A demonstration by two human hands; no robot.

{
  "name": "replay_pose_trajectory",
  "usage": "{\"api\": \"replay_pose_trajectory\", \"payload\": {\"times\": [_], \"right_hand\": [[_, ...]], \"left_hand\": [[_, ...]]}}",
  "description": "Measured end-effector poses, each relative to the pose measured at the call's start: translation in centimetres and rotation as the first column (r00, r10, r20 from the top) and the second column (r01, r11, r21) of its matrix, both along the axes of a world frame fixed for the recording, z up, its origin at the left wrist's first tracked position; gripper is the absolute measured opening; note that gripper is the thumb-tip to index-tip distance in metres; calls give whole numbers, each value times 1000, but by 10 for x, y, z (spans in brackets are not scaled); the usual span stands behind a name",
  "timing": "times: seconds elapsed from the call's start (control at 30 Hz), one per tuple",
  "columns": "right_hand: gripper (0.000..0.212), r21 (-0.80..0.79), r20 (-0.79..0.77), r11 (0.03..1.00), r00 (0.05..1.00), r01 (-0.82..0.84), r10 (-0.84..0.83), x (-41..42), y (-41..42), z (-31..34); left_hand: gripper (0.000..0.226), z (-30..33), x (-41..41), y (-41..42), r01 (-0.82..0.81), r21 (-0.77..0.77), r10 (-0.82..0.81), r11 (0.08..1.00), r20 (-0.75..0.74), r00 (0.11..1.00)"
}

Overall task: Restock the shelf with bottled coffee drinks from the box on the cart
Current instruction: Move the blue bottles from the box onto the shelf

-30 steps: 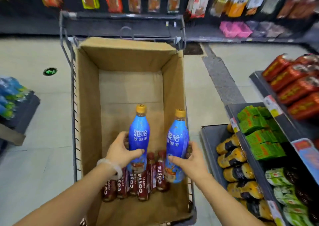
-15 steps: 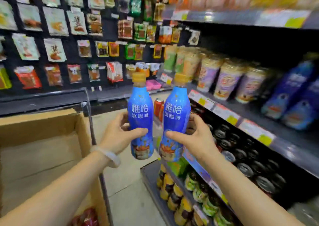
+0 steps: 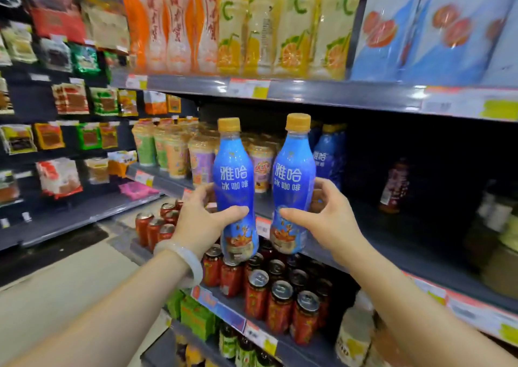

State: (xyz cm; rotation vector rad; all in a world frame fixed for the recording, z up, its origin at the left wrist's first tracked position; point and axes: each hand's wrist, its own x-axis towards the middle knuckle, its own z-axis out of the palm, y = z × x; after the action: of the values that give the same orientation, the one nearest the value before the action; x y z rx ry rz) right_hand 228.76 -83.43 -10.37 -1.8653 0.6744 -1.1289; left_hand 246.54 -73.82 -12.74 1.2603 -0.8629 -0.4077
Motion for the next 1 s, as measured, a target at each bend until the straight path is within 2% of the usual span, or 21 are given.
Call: {"api": "replay_pose_trajectory", "payload": {"times": [0.17, 0.27, 0.63, 0.73, 1.0], "right_hand": [[56, -14, 27, 991, 991, 135, -134, -20, -29, 4], [61, 9, 42, 980, 979, 201, -201, -21, -49, 6], [64, 136, 36, 952, 959, 274, -281, 19, -106, -7], [62, 177, 27, 943, 957, 281, -290, 25, -113, -15], [55, 202, 20, 935, 954, 290, -300, 28, -116, -18]], "left_hand": [[43, 14, -1, -40, 57, -19, -55, 998, 66, 996], [46, 20, 5, -65, 103, -30, -102, 994, 52, 993], [55, 23, 34, -142, 217, 7, -217, 976, 82, 973], [45, 21, 39, -155, 262, 0, -261, 965, 86, 962], [47, 13, 43, -180, 331, 8, -329, 944, 128, 936]]}}
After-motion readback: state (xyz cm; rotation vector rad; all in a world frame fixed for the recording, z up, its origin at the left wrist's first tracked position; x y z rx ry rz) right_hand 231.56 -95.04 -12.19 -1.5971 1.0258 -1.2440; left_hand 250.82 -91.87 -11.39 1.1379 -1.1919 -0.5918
